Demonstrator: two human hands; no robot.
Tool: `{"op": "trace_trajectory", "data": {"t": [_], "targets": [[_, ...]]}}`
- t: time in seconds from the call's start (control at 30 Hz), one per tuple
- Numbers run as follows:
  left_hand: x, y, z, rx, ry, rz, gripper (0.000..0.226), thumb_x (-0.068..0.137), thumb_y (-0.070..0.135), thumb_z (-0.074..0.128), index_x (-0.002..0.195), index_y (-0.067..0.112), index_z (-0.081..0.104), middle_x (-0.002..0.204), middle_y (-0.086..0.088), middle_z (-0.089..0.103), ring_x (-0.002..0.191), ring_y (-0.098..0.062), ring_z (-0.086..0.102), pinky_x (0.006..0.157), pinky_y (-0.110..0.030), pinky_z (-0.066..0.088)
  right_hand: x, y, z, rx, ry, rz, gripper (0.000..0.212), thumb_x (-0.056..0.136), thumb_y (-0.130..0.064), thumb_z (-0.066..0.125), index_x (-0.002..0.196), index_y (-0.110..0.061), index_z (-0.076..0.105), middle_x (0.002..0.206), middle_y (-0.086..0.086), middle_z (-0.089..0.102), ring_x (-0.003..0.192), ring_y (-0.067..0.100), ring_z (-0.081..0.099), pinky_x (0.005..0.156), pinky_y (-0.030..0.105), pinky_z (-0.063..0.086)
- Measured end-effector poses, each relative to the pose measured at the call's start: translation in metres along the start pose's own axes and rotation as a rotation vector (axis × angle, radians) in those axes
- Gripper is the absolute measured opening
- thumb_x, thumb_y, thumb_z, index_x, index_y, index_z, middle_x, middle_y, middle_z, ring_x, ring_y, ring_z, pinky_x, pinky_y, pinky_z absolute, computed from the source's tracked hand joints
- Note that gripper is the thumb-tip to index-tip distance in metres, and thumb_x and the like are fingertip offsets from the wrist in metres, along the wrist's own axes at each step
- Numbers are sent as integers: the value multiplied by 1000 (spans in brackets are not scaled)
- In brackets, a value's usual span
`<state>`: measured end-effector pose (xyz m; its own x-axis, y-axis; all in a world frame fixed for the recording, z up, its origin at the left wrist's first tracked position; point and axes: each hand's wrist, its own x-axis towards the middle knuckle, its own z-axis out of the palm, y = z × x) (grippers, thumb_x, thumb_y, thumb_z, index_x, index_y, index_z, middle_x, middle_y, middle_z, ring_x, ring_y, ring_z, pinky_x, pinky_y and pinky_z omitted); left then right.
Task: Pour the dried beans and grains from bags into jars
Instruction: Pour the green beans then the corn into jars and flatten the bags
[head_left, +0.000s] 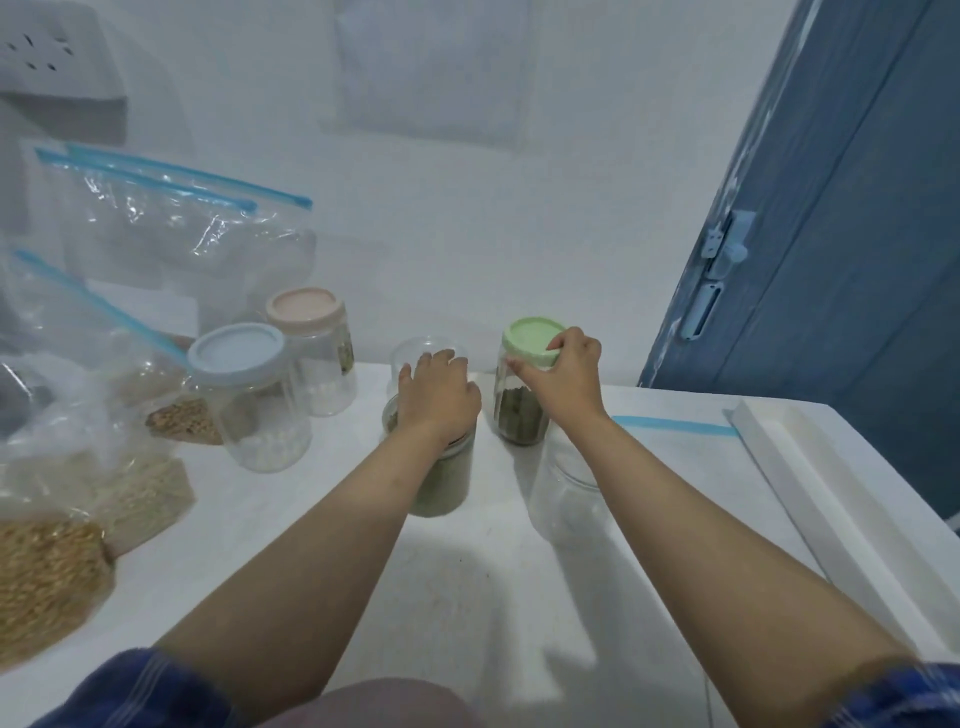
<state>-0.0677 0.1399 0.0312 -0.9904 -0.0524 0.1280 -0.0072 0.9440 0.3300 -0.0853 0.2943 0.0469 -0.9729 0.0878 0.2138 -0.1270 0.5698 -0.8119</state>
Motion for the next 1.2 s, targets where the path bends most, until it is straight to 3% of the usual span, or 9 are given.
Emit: {"op": "trace_trajectory", "data": {"t": [0.1, 0.2, 0.43, 0.67, 0.73, 0.9, 1.03, 1.13, 1.2], "targets": [[-3, -4, -8, -141, 36, -5, 42, 102, 22, 38, 140, 10, 50, 150, -6, 44, 140, -24, 35, 120, -45, 18, -1, -3, -7, -121, -78, 23, 51, 87, -34, 71, 123, -14, 41, 141, 12, 29, 116, 30, 47, 94, 32, 39], [-14, -8, -18, -259, 109, -42, 39, 100, 21, 42, 136, 11, 54, 148, -5, 46, 136, -24, 41, 116, -43, 28, -11, -13, -13, -318, -75, 18, 47, 91, -31, 62, 132, -23, 41, 160, 13, 11, 142, 36, 21, 113, 52, 27], [-75, -32, -51, -392, 652, -27, 28, 93, 14, 54, 120, 15, 63, 133, -4, 50, 127, -22, 40, 106, -31, 30, -61, -38, -27, -59, -26, -139, 21, 92, -20, 58, 112, -24, 60, 132, -3, 43, 125, 24, 41, 104, 39, 34], [-103, -100, -69, -479, 814, -81, 40, 95, 26, 54, 134, 17, 49, 147, -7, 31, 139, -23, 22, 114, -28, 20, -100, -96, 31, 220, -125, -322, 14, 96, -21, 57, 108, -27, 59, 119, -10, 55, 109, 7, 50, 90, 23, 43], [-104, -123, -75, -588, 798, -96, 45, 99, 32, 49, 141, 17, 43, 152, -6, 25, 142, -21, 19, 112, -19, 16, -105, -112, 66, 294, -181, -354, 18, 99, -23, 54, 117, -23, 57, 124, -8, 55, 111, 9, 52, 87, 19, 46], [-92, -177, -84, -830, 620, -131, 51, 106, 36, 35, 154, 23, 20, 158, 0, 15, 144, -10, 18, 117, -30, 15, -109, -131, 157, 425, -199, -284, 36, 106, -29, 43, 138, -14, 46, 140, 1, 50, 125, 16, 50, 107, 29, 40], [-66, -226, -69, -1047, 359, -312, 64, 78, 88, 30, 136, 61, 28, 154, 11, 35, 139, -18, 41, 113, -58, 31, -103, -139, 203, 469, -205, -149, 47, 107, -38, 32, 148, -15, 38, 150, 1, 43, 131, 6, 40, 110, 19, 29], [-72, -225, -70, -1174, 250, -335, 58, 94, 73, 28, 132, 35, 50, 132, 4, 60, 124, -21, 57, 109, -43, 43, -99, -141, 225, 502, -224, -111, 50, 108, -41, 23, 151, -17, 34, 152, -1, 41, 140, 11, 36, 119, 31, 25], [-76, -220, -69, -1150, 237, -287, 48, 106, 47, 24, 136, 21, 51, 125, 7, 54, 125, -15, 53, 100, -8, 37, -99, -143, 233, 525, -229, -78, 52, 108, -43, 20, 152, -19, 31, 154, -2, 39, 142, 12, 34, 121, 33, 23]]}}
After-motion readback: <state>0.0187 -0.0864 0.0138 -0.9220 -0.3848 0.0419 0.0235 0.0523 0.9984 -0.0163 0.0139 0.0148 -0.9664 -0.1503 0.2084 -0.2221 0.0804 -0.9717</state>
